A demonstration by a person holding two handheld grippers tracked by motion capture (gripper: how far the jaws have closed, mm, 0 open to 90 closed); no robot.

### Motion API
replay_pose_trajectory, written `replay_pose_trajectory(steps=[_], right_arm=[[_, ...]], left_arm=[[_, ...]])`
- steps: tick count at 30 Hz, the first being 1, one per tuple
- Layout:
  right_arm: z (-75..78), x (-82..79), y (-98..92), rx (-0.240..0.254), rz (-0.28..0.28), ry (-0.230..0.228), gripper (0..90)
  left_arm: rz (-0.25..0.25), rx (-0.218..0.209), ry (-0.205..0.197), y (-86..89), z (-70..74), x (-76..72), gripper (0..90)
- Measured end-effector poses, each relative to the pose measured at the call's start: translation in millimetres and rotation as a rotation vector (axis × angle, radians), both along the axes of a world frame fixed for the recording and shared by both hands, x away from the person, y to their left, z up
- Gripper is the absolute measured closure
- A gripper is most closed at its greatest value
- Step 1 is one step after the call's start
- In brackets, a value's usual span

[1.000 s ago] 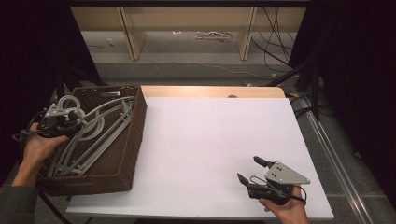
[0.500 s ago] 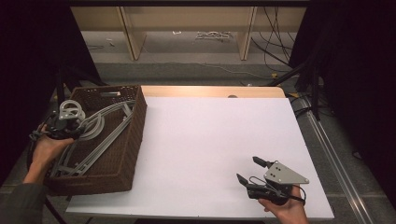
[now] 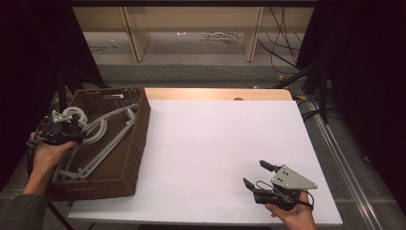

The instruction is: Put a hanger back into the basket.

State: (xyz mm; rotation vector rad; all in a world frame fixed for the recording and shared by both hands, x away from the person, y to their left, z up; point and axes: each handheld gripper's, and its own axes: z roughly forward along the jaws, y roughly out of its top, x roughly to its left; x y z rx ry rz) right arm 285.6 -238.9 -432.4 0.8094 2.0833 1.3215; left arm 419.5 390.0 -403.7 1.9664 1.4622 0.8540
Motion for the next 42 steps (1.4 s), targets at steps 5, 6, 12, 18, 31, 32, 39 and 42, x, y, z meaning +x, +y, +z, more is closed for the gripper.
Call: replay_pose_trajectory(steps=[5,6,12,18,31,32,39,42], right_arm=[[0.0,-0.3,1.1,0.003,0.005,0.000,23.9],[0.0,-0.4,1.3,0.003,0.005,0.000,23.8],[-0.1,-0.2,1.0,0.004,0.008,0.002,23.8],[-1.1,-0.2,1.7,0.002,0.003,-0.002,23.4],[-1.0,-0.7,1.6,-0.001,0.009,0.002,22.2],[-1.2,-0.6,1.7,-0.002,0.009,0.000,22.2],[-1.5,-0.9,2.5,-0.004,0.012,-0.002,22.2],[-1.5,-1.0,2.3,-0.004,0.012,-0.001,22.2]], left_arm=[[-0.039,-0.064,-0.062,-14.9,15.3,-10.5,37.5],[-0.053,-0.072,-0.072,-17.5,17.7,-12.0,37.1],[-0.140,-0.137,-0.114,-43.1,30.7,-25.1,33.6],[-0.240,-0.166,-0.171,-73.4,46.2,-40.0,32.1],[-0.416,-0.222,-0.197,-130.4,45.7,-59.7,31.0],[-0.420,-0.225,-0.197,-133.5,44.7,-60.8,30.9],[-0.471,-0.272,-0.217,-157.0,37.4,-67.7,28.2],[-0.516,-0.280,-0.225,-168.8,32.7,-71.3,25.9]])
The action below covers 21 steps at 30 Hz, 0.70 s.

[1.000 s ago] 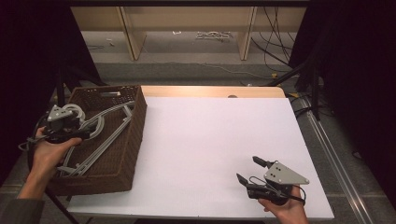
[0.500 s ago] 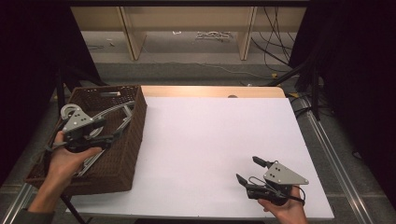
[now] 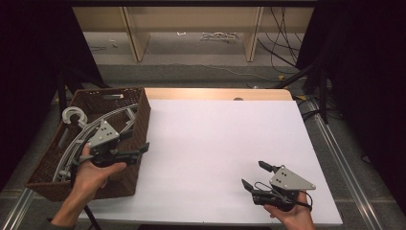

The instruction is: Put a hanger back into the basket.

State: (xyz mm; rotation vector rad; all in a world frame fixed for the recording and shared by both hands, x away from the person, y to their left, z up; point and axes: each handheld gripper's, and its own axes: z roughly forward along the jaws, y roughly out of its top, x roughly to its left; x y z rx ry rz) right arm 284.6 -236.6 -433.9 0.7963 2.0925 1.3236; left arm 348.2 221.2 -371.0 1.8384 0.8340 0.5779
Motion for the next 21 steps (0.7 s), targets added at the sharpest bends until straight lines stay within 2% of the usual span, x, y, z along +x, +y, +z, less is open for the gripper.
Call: replay_pose_trajectory(steps=[4,7,9,10,12,13,14,17,20,21], right_arm=[[0.0,-0.2,0.1,0.000,0.001,-0.002,22.2],[0.0,-0.8,0.8,0.020,-0.002,0.002,22.2],[0.7,-1.2,0.3,0.032,-0.002,0.004,22.2],[2.1,-2.6,-0.6,0.028,-0.002,0.031,22.2],[2.2,-2.7,-1.2,0.040,-0.002,0.015,22.1],[2.4,-4.3,-1.1,0.046,0.001,0.033,22.1],[1.5,-5.1,-0.1,0.066,0.000,0.027,22.1],[1.7,-7.1,-1.3,0.063,0.002,0.012,22.0],[2.9,-10.2,-2.1,0.066,0.004,0.037,21.9],[2.8,-10.0,-2.7,0.061,-0.002,0.021,21.9]], left_arm=[[-0.042,-0.023,-0.003,-20.3,-6.1,-9.6,22.5],[-0.062,-0.056,0.007,-35.6,-11.3,-17.2,18.0],[-0.086,-0.058,-0.005,-45.0,-14.9,-22.4,17.8],[-0.097,-0.057,-0.011,-47.9,-16.5,-24.0,17.7],[-0.110,-0.064,-0.005,-55.7,-21.2,-30.3,17.2],[-0.122,-0.068,-0.003,-59.1,-23.8,-32.7,17.1],[-0.127,-0.074,-0.001,-61.6,-26.0,-34.5,17.0],[-0.146,-0.062,-0.008,-69.1,-32.7,-39.3,16.7],[-0.152,-0.059,-0.007,-72.2,-36.1,-41.1,16.7],[-0.153,-0.059,-0.015,-72.5,-36.9,-41.5,16.7]])
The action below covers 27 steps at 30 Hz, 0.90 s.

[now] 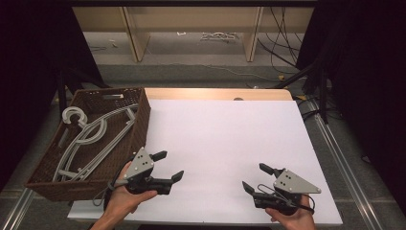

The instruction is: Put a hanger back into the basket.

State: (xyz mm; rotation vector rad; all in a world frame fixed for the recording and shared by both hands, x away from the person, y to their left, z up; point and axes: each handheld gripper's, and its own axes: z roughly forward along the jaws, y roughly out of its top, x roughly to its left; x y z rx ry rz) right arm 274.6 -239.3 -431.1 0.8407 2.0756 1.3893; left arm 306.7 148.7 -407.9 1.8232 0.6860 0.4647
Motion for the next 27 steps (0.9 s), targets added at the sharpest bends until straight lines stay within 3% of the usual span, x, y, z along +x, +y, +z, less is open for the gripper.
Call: replay_pose_trajectory(steps=[5,13,17,19,21,22,25,27], right_arm=[[-1.6,-0.6,0.5,0.021,0.005,0.007,21.2],[-3.8,-4.8,0.4,0.027,0.007,0.027,18.8],[-5.1,-8.2,-0.5,0.015,0.007,0.044,17.5],[-6.3,-9.8,-1.4,0.009,0.002,0.034,17.2],[-7.9,-14.0,-2.1,0.018,-0.008,0.070,17.0],[-9.2,-14.3,-2.8,0.013,-0.012,0.056,16.9],[-11.4,-20.9,-4.4,-0.007,-0.018,0.087,17.0],[-12.5,-21.9,-4.7,-0.019,-0.020,0.059,17.2]], left_arm=[[-0.002,-0.019,-0.007,-0.8,-5.7,-3.0,16.6],[-0.017,-0.012,-0.015,-1.7,-18.4,-11.4,16.6],[-0.029,0.040,-0.049,-2.9,-26.9,-16.0,16.6],[-0.038,0.023,-0.035,-1.3,-28.5,-18.0,16.5],[-0.036,0.003,-0.039,0.3,-28.4,-20.5,16.0],[-0.038,-0.002,-0.037,1.8,-27.8,-21.2,15.9],[-0.023,-0.010,-0.052,4.5,-26.2,-22.0,16.0],[-0.017,-0.024,-0.041,4.5,-26.9,-22.5,16.0]])
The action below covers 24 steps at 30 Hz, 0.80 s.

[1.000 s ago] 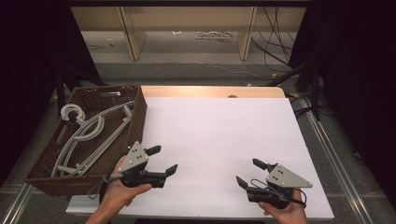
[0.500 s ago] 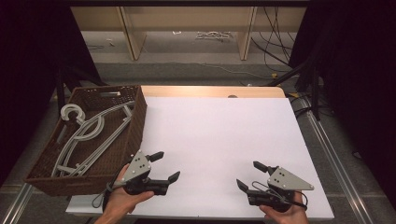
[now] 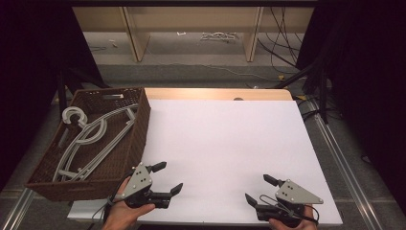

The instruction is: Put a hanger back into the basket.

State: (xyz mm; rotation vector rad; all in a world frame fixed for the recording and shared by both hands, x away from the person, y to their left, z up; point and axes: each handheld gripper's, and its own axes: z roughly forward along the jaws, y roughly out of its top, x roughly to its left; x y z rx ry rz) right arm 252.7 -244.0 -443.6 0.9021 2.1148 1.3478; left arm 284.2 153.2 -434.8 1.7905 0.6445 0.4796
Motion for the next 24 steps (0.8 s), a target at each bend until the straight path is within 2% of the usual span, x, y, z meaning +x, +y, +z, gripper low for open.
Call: replay_pose_trajectory(steps=[2,3,6,7,9,10,24], right_arm=[[1.4,-1.5,-0.6,-0.009,-0.002,0.012,17.2],[1.6,-1.9,-0.2,-0.006,0.000,0.023,17.2],[1.9,-1.8,-0.1,-0.001,0.003,0.031,17.2],[1.3,-0.5,-0.1,0.006,0.001,0.005,17.2],[3.0,-1.6,-0.8,-0.003,0.001,0.017,17.2],[1.7,-0.4,0.5,0.012,-0.003,-0.011,17.2],[4.1,-1.5,-0.4,-0.004,0.003,-0.013,17.4]], left_arm=[[-0.007,-0.012,0.012,-0.6,-1.0,1.2,16.0],[-0.003,0.000,0.006,-0.7,-1.1,1.8,16.1],[-0.005,0.004,0.007,-2.1,-2.5,2.6,16.2],[-0.010,0.014,-0.002,-1.7,-2.4,3.3,16.2],[-0.005,0.012,0.000,-1.1,-2.6,4.0,16.2],[-0.004,0.010,-0.001,-0.7,-2.5,4.8,16.2],[-0.008,0.021,-0.004,-1.7,-3.7,7.3,16.5]])
